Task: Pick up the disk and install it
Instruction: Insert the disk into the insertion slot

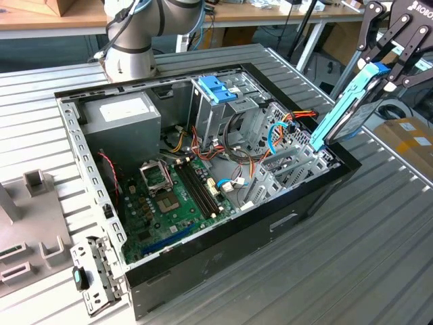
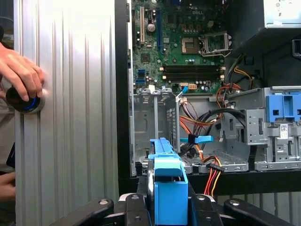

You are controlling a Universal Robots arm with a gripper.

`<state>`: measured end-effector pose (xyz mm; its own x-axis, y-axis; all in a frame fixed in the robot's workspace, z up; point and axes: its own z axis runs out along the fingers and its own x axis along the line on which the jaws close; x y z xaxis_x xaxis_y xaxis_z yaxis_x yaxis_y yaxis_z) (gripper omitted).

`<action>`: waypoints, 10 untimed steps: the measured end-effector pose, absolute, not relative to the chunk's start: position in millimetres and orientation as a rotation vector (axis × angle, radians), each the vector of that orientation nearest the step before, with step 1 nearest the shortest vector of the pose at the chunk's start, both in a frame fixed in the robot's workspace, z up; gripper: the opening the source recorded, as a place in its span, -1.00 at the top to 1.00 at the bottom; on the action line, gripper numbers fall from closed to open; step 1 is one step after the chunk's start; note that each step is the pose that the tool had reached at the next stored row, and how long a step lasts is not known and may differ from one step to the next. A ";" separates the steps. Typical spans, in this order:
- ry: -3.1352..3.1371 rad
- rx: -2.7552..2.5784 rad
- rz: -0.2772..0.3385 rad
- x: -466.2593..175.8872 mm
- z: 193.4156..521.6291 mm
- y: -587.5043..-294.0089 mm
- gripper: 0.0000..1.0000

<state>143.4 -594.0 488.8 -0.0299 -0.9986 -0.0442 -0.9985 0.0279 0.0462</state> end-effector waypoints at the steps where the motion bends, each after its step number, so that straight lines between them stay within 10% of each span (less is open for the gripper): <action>1: -2.252 2.187 -0.100 143.1 488.6 -594.0 0.26; 10: -2.252 2.187 -0.100 140.0 486.1 -594.0 0.26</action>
<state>140.0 -594.0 486.1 -0.0300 -0.9986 -0.0442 -0.9985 0.0280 0.0462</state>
